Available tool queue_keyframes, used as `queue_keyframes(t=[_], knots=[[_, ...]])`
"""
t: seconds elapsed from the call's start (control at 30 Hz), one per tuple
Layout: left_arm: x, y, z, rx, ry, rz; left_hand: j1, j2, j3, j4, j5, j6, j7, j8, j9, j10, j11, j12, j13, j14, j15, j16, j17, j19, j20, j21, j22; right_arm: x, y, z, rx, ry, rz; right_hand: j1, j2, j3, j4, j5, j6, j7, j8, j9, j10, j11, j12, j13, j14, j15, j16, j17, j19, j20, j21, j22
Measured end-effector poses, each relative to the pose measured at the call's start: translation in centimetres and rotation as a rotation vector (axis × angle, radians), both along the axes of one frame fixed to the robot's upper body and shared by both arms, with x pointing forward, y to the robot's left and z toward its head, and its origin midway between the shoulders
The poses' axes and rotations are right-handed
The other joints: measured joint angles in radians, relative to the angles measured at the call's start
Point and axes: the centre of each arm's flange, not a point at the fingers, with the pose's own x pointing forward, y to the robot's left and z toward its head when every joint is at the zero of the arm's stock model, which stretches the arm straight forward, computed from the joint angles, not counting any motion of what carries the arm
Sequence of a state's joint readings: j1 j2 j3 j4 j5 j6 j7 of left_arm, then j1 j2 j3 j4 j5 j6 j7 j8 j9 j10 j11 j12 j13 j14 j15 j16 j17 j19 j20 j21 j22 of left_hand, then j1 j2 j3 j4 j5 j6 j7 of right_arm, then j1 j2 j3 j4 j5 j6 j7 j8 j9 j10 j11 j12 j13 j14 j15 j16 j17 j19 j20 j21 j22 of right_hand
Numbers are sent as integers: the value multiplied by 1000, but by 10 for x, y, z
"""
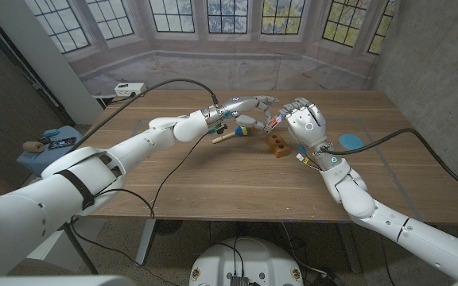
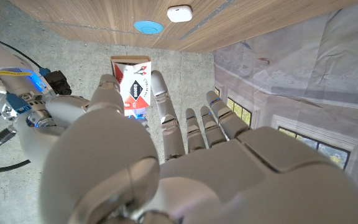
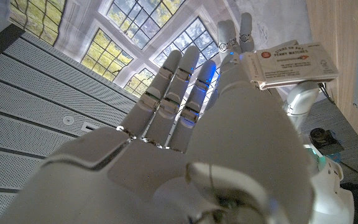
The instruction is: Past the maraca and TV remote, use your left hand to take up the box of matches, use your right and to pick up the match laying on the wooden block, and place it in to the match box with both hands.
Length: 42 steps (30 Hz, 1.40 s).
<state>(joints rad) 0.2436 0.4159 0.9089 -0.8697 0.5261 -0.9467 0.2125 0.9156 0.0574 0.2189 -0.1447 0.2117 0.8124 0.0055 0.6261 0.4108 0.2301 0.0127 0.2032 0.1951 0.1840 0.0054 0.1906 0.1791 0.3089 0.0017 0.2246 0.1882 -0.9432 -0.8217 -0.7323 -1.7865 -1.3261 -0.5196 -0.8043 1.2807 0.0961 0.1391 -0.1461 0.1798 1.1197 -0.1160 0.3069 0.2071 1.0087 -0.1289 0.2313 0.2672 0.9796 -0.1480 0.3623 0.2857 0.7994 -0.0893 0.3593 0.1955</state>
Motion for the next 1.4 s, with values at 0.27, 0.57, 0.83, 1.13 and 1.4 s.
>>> queue_keyframes(t=[0.27,0.57,0.83,1.13,1.4], knots=[[-1,-1,-1,1,0,-1,0,0,0,0,0,0,0,0,0,4,4,0,0,0,0,0,0,0,0,0,0,0,3,-1,4,2,9,0,0,0,0,0,0,0,-2,-1,0,0,0,0,0,0,-4,0,-2,-2,0,0],[-2,-1,-1,1,0,0,0,0,0,0,0,0,0,0,-1,4,4,0,0,0,0,0,0,0,0,0,0,-1,5,-3,6,4,16,0,0,0,0,0,0,0,-5,-1,0,0,-6,0,0,0,-4,0,-2,-2,2,0],[-2,-1,-1,0,0,-1,-4,4,0,0,0,0,0,0,-1,0,7,0,0,0,0,0,0,0,0,0,0,0,7,-3,11,5,21,0,0,-3,-2,0,0,0,-6,0,0,0,-6,0,0,0,-4,5,-2,-2,7,0],[0,-1,0,0,3,2,-4,4,0,0,0,0,0,0,0,0,7,0,0,0,0,0,0,0,0,0,0,0,7,-3,19,12,25,0,0,-11,5,0,-11,11,-7,0,-9,9,-13,0,-2,2,-12,2,-11,0,7,0],[1,-1,0,1,5,2,-4,4,0,0,0,0,0,-1,0,0,7,0,0,0,0,0,0,0,0,0,0,1,7,-3,22,15,25,-18,-7,-15,10,0,-34,13,-15,7,-19,19,-17,0,-13,5,-19,2,-11,0,7,0]])
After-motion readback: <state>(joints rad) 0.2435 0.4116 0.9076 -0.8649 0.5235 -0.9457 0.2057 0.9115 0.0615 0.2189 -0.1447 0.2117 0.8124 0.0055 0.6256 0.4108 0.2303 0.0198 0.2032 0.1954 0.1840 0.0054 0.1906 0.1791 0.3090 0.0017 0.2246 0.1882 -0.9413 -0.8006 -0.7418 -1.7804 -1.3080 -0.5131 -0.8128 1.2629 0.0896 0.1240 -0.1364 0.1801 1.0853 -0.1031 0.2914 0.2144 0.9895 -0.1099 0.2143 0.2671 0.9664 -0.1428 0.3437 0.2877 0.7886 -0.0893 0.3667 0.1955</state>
